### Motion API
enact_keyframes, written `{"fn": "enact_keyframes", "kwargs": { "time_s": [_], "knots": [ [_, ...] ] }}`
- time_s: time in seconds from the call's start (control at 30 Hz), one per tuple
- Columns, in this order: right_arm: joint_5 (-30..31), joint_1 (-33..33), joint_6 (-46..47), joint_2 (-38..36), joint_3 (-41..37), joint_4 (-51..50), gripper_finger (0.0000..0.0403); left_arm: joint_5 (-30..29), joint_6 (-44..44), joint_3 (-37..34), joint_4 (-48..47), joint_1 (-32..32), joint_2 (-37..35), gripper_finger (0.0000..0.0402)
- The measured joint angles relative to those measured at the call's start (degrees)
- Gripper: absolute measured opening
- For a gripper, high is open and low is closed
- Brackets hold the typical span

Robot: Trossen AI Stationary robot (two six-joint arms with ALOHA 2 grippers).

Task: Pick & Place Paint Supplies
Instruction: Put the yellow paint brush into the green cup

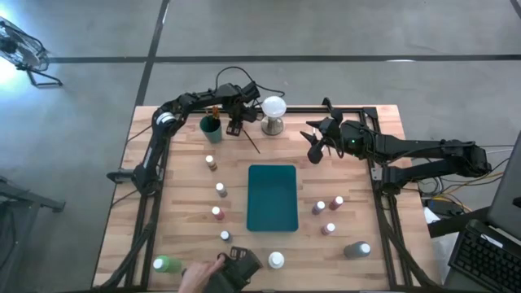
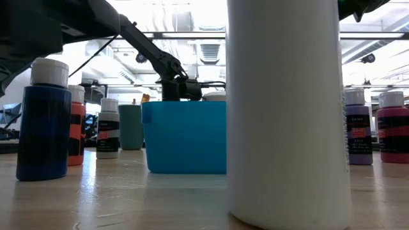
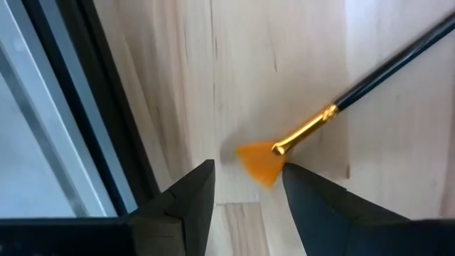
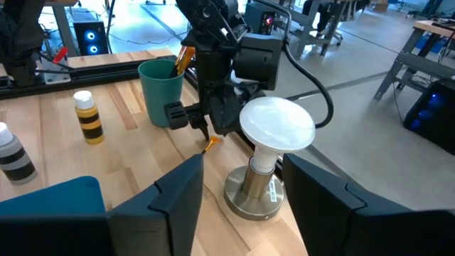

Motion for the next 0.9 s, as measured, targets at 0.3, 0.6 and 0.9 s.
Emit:
{"fn": "enact_keyframes", "kwargs": {
  "time_s": [0.3,0.6,0.9],
  "knots": [
    [0.00,-0.01,0.21,0.00,0.00,-0.07,0.0196,2.64,-1.95,0.04,-0.23,-0.02,0.00,0.0174],
    [-0.01,0.01,0.20,0.00,0.00,-0.13,0.0173,1.33,-2.14,-0.32,-1.05,0.25,-0.01,0.0126],
    [-0.03,0.00,0.20,0.00,0.00,-0.13,0.0151,-3.94,-1.97,-2.56,-1.39,0.14,-0.26,0.0011]
  ]
}}
